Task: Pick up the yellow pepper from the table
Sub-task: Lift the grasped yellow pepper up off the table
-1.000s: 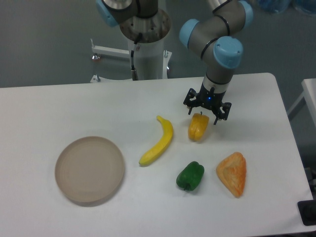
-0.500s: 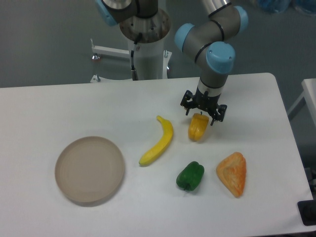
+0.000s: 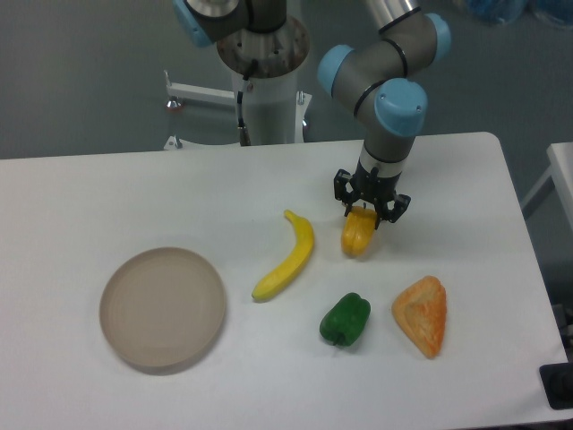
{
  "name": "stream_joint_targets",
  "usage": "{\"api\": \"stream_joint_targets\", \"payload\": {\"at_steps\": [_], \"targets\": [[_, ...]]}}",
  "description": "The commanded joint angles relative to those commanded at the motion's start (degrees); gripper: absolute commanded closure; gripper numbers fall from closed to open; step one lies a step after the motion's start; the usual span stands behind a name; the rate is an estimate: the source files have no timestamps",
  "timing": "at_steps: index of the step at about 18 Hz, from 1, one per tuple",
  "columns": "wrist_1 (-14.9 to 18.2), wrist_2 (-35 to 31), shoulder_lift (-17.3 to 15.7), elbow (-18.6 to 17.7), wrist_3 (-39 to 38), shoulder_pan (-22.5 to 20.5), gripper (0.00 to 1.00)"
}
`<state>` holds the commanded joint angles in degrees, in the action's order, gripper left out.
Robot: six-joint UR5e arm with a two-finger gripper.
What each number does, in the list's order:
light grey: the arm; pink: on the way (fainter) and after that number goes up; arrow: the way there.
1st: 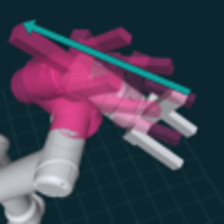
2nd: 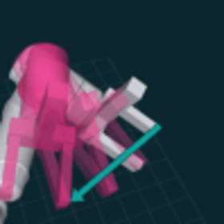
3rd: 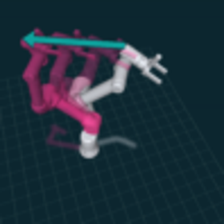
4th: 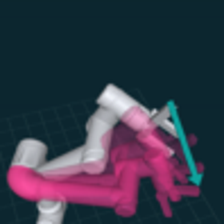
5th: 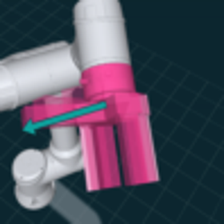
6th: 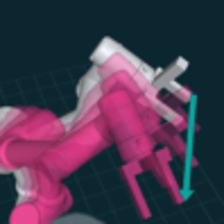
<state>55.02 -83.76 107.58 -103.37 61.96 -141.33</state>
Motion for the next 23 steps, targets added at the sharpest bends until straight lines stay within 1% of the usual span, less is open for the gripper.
{"api": "stream_joint_targets", "payload": {"at_steps": [3,5,6,8,12,14,16,19,23], "targets": [[0.4,-0.2,-0.1,3.7,-0.1,0.3,0.52],[1.2,-0.4,-0.2,7.2,-0.1,2.1,0.52],[2.5,-1.7,-0.1,9.5,0.0,3.9,0.51],[4.5,-3.7,0.2,12.5,0.1,5.7,0.51],[8.8,-4.4,3.3,19.4,0.1,7.6,0.51],[9.3,-5.3,3.7,20.7,0.2,7.8,0.51],[9.6,-7.7,3.8,21.3,3.6,8.0,0.51],[9.2,-8.0,3.8,21.4,4.5,8.0,0.51],[9.0,-8.0,4.7,22.0,4.4,8.7,0.51]]}}
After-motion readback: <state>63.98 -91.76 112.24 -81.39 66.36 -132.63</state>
